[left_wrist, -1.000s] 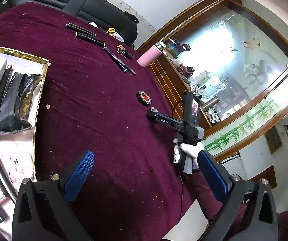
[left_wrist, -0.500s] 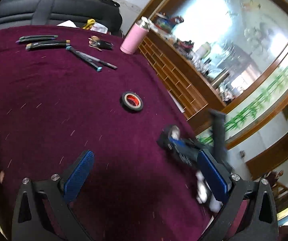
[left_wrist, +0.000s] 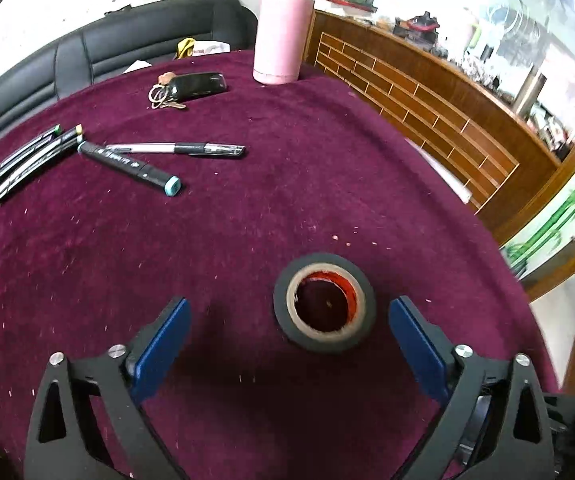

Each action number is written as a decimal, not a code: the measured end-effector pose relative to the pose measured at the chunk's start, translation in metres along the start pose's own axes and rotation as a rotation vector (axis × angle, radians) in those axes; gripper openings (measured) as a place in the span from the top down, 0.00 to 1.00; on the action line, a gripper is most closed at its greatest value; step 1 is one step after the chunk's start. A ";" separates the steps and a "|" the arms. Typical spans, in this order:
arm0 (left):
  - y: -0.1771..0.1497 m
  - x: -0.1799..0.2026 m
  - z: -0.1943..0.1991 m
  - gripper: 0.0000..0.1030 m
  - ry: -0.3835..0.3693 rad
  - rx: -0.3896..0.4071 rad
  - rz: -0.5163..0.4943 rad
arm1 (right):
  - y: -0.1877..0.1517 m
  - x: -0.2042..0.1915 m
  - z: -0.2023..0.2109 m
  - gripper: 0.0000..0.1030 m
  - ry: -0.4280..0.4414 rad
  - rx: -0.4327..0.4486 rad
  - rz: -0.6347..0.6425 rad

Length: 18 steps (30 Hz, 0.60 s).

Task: Organize objects
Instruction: 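Grasp the rim of the red-lined black tape roll with the left tool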

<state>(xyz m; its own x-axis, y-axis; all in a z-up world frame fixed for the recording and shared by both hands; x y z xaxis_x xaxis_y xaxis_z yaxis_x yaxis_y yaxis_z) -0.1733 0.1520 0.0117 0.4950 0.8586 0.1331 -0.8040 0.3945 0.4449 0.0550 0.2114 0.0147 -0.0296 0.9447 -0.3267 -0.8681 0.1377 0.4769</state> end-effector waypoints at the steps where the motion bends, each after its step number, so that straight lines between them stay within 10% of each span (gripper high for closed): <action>1: 0.002 0.002 -0.004 0.21 0.014 -0.008 -0.015 | 0.000 0.001 0.000 0.81 0.003 0.000 -0.002; 8: 0.012 0.014 -0.015 0.30 0.022 -0.016 -0.054 | -0.002 0.002 0.001 0.81 0.009 0.004 -0.004; 18: -0.007 0.048 -0.007 0.84 -0.111 -0.091 -0.179 | -0.006 0.000 0.002 0.80 0.002 0.010 0.004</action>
<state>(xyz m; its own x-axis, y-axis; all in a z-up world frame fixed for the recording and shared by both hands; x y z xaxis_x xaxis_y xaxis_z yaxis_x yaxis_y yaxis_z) -0.1461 0.1924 0.0085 0.6616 0.7330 0.1580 -0.7239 0.5695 0.3895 0.0608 0.2106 0.0135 -0.0337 0.9447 -0.3262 -0.8628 0.1372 0.4865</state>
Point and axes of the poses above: each gripper's, at about its wrist camera, not at the fingertips, and z roughly against the way its jaws point, x to its right, y to its top, the point moved 2 cm from there along -z, roughly the way its jaws point, and after that the axes turned 7 degrees about -x, right-handed, at the moved point
